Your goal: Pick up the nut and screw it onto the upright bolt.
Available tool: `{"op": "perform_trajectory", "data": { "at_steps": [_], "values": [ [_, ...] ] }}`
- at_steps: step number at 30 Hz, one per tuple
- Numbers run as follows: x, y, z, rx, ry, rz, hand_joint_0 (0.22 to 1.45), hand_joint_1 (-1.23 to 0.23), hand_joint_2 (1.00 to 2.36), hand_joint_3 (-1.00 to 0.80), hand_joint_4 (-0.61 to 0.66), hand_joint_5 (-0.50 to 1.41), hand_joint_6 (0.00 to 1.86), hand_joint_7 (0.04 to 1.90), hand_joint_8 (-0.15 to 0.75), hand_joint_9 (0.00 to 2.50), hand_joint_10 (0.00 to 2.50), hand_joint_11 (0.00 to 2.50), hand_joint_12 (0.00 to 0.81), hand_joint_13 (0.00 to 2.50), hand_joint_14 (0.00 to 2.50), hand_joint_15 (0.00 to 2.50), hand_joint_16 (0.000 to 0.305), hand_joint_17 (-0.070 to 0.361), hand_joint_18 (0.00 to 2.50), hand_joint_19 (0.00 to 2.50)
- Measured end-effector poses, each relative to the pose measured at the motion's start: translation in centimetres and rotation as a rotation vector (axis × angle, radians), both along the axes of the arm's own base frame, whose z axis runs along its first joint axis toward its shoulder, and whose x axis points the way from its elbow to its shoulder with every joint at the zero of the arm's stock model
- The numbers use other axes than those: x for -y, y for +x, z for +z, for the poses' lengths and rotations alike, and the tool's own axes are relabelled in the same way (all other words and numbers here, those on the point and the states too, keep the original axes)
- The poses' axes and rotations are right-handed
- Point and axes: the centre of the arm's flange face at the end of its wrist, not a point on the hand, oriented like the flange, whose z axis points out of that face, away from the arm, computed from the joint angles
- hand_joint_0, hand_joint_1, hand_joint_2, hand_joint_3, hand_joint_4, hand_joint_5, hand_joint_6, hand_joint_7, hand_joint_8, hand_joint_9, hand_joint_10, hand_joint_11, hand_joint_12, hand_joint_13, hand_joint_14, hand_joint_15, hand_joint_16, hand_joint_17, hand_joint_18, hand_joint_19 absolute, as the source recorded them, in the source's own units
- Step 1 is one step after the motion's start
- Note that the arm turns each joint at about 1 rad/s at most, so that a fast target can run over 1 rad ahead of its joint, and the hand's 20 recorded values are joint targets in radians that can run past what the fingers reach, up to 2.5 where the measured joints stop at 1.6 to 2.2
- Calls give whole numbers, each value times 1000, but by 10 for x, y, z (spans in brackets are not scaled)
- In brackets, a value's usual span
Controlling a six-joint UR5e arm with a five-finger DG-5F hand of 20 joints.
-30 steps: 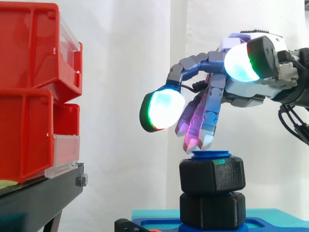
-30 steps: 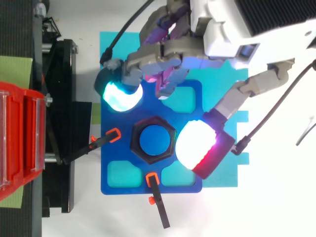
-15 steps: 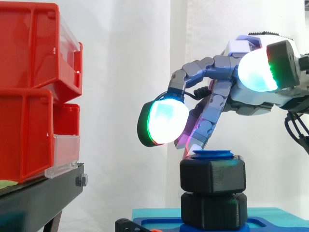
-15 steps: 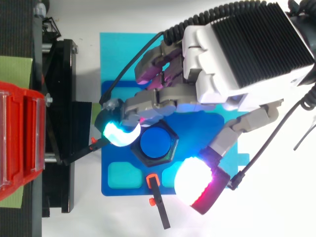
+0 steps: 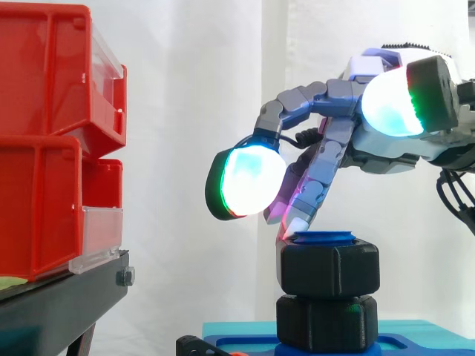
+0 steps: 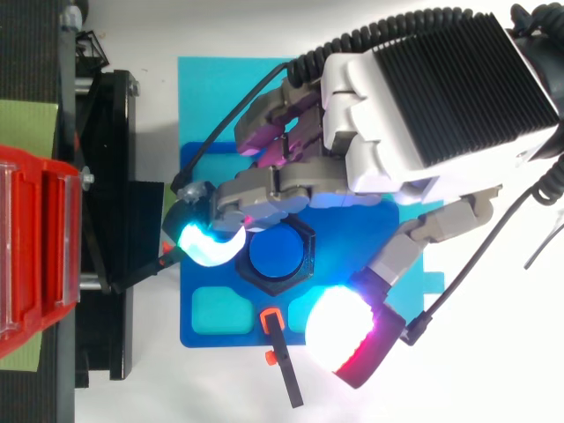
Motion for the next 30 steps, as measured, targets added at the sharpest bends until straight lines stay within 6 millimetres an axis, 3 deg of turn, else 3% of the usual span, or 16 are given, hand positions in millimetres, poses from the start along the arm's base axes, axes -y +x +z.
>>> {"op": "perform_trajectory", "data": {
  "at_steps": [9,14,17,22,30],
  "values": [
    [2,0,0,5,-4,-3,486,-357,1000,-500,209,-148,501,635,272,1047,0,0,301,884,0,42,39,87,724,369],
    [2,2,0,21,-4,-2,446,-346,1000,-500,139,-200,500,523,224,634,0,0,321,436,0,0,39,87,196,130],
    [2,5,-11,16,-1,0,435,-348,1000,-500,132,-212,500,508,224,475,0,0,326,291,0,0,39,87,16,22],
    [-1,10,-25,12,12,6,410,-410,1000,-500,141,-220,500,506,224,366,0,0,339,168,0,0,42,94,0,0],
    [-3,9,-31,-22,16,6,395,-403,1000,-500,200,-220,500,500,232,328,0,0,351,126,0,0,44,99,0,0]
  ]
}}
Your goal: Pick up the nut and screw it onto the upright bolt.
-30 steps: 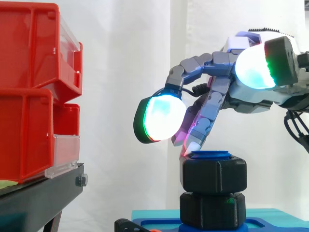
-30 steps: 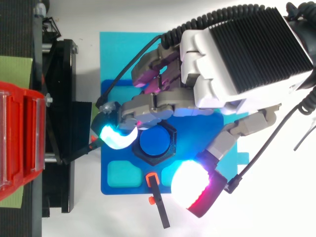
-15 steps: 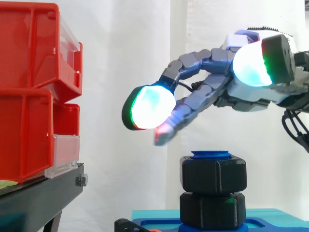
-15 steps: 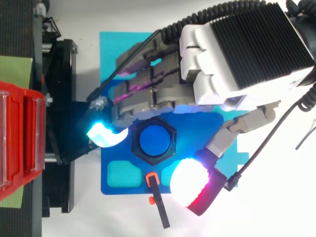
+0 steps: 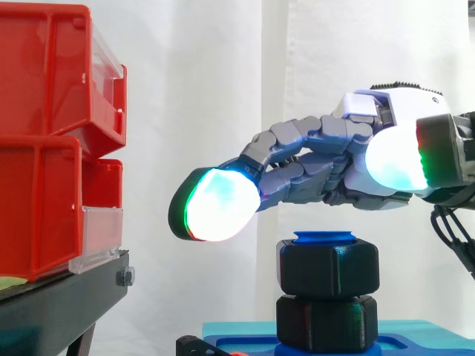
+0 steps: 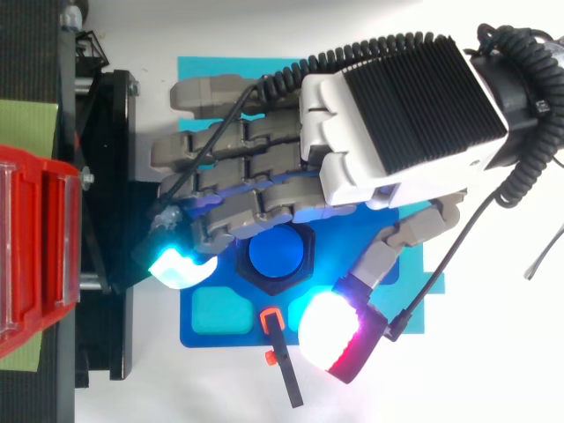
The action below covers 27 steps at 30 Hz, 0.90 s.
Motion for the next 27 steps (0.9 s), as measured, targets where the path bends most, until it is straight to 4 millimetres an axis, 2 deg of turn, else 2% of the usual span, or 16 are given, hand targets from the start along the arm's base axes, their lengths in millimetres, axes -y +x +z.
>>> {"op": "perform_trajectory", "data": {
  "at_steps": [6,11,27],
  "values": [
    [1,-1,-1,-9,-6,-3,394,-348,1000,-500,228,-201,500,504,246,360,0,0,360,142,0,0,45,101,0,0],
    [4,-3,-3,-21,-13,-7,400,-325,1000,-500,248,-169,501,638,272,438,0,0,363,207,0,0,44,99,0,0],
    [9,-6,-7,-42,-25,-12,423,-340,1000,-500,300,-119,503,835,301,610,0,0,357,343,0,0,41,93,0,0]
  ]
}}
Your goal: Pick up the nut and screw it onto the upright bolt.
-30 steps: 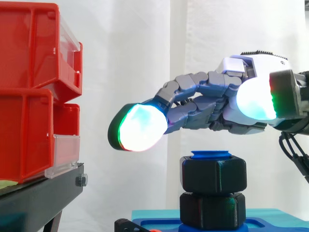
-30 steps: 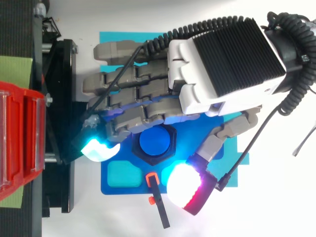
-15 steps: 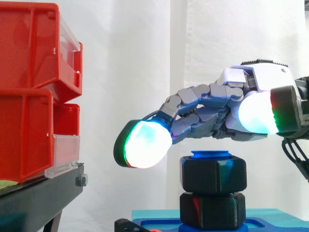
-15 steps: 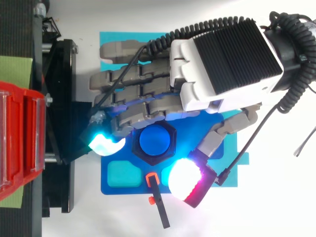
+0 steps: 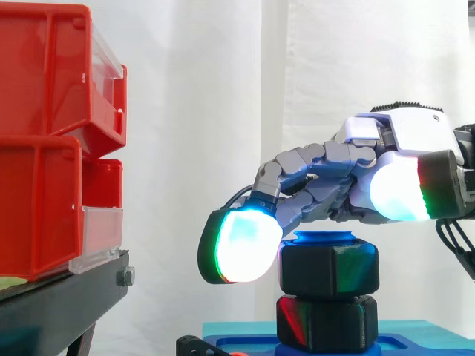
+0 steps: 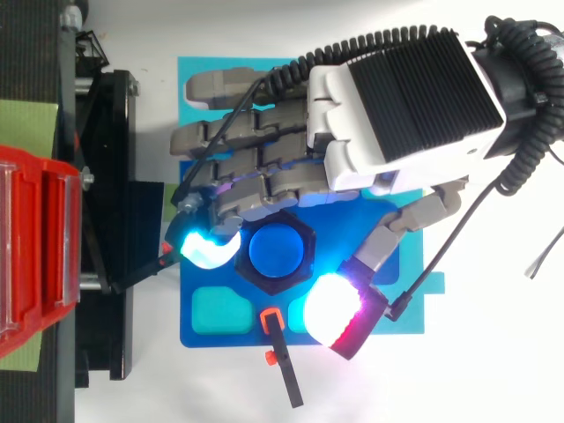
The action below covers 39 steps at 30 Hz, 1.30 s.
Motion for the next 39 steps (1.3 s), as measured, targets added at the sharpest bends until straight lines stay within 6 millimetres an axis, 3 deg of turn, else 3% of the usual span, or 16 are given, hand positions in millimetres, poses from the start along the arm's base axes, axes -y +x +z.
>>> {"op": "perform_trajectory", "data": {
  "at_steps": [7,18,22,25,30,33,39],
  "values": [
    [4,-1,0,-1,-2,-5,434,-285,1000,-500,332,-78,505,1075,318,714,0,0,352,430,0,0,38,87,70,0],
    [20,-4,1,1,-2,-16,464,-238,1000,-500,266,-10,503,1400,330,905,0,0,327,583,0,0,34,77,261,74],
    [31,-6,0,1,-3,-21,472,-242,1000,-500,195,43,517,1496,319,1107,0,0,307,717,0,0,31,70,418,117],
    [38,-8,1,1,-4,-23,477,-243,1000,-500,106,38,627,1308,302,1302,0,0,270,853,0,0,28,62,577,169],
    [48,-11,1,0,-5,-22,483,-246,1000,-500,84,38,661,1236,304,1386,2,20,255,926,0,3,24,55,661,182],
    [53,-12,1,0,-6,-21,483,-246,1000,-500,181,45,500,1521,315,1322,0,20,275,872,0,0,27,61,627,165],
    [56,-12,2,9,-7,-16,462,-214,1000,-500,298,-73,504,931,290,954,0,0,318,681,0,0,35,79,430,190]
  ]
}}
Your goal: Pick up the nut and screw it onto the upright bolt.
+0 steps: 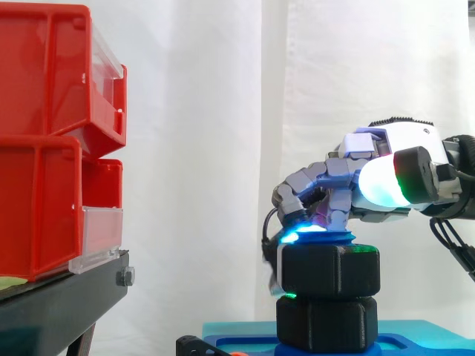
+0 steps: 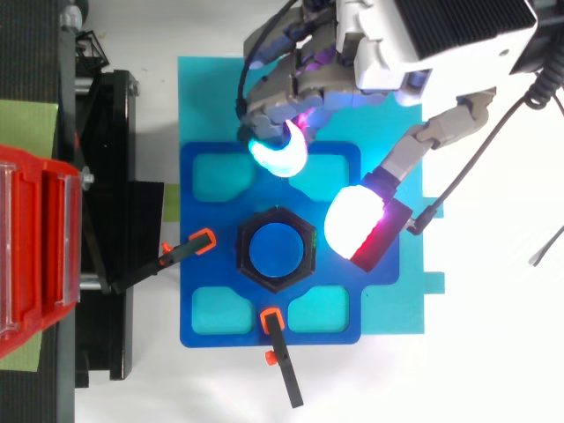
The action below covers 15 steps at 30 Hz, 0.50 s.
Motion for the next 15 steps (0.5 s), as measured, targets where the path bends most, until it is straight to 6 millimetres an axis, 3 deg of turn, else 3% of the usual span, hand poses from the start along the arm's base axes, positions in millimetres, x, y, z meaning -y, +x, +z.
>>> {"op": "perform_trajectory", "data": {
  "at_steps": [5,15],
  "values": [
    [-4,5,9,40,-5,20,455,-210,1000,-500,221,-146,502,655,269,782,0,0,322,593,0,0,36,82,331,165],
    [-15,12,17,110,-18,69,453,-207,1000,-500,227,-145,501,623,269,776,0,0,324,578,0,0,37,83,317,171]
  ]
}}
